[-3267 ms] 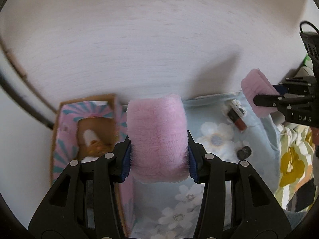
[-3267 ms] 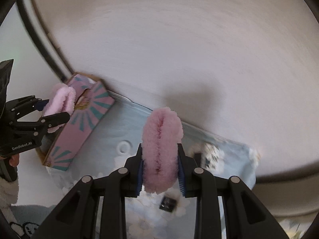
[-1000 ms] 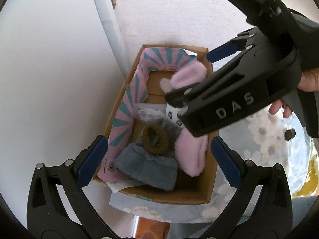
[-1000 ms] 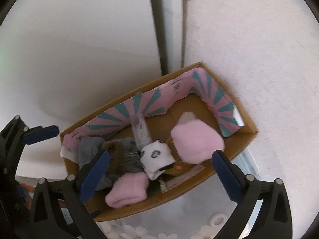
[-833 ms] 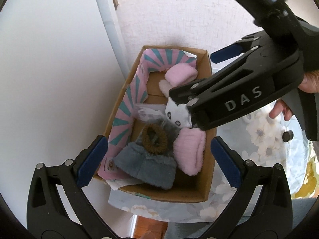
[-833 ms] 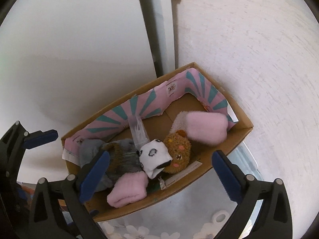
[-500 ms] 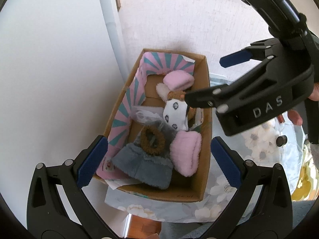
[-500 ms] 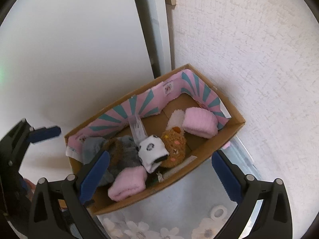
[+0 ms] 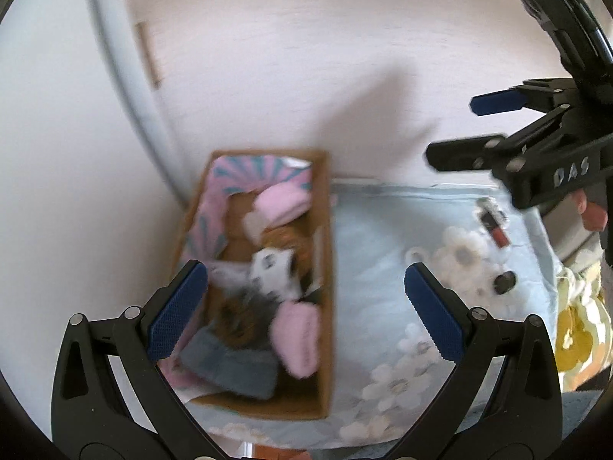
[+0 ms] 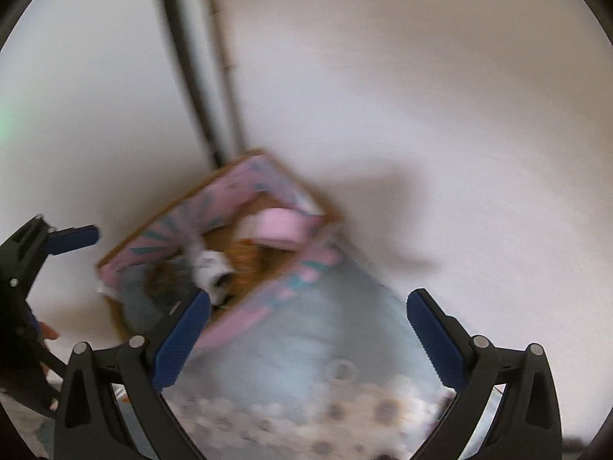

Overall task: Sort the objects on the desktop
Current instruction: 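Move both grippers back to the bedsheet toward the white ring and black cap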

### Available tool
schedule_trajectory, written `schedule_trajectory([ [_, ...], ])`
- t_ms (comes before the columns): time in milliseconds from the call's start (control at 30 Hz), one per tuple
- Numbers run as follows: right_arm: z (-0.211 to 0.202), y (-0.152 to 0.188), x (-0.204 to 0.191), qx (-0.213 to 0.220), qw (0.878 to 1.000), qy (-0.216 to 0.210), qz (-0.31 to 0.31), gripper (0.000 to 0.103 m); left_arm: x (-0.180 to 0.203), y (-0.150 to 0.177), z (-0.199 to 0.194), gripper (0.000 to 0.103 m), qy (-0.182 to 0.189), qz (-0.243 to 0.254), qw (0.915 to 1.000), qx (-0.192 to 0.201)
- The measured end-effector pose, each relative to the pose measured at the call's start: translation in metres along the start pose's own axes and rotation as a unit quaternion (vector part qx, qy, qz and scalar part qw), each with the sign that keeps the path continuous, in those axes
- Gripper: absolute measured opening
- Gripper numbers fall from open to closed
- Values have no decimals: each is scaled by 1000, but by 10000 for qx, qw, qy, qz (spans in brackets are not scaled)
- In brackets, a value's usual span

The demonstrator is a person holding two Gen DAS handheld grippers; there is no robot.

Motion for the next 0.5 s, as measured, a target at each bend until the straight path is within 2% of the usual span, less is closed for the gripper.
schedule_trajectory([
  [167,-27,23,69,103,9966,279,769,102,35,-17,17,103,441,384,9983,-19],
  [300,-39,60,117,52,9896,529,1336,102,70,-26,40,103,775,727,9943,-95],
  [433,-40,104,156,-118,9795,709,1882,102,103,-19,69,103,1022,1006,9891,-336],
  [500,-38,129,174,-224,9704,795,2271,102,114,-12,88,102,1146,1048,9865,-515],
])
Point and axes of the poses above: each gripper's, at about its wrist camera, not at the fingertips, and z roughly the way its jaws point, x to its right, y to its underside, the point moved 3 cm from there along z, roughly the way its jaws point, and after that the axes turned 7 degrees about z, right-handed, at the moved point
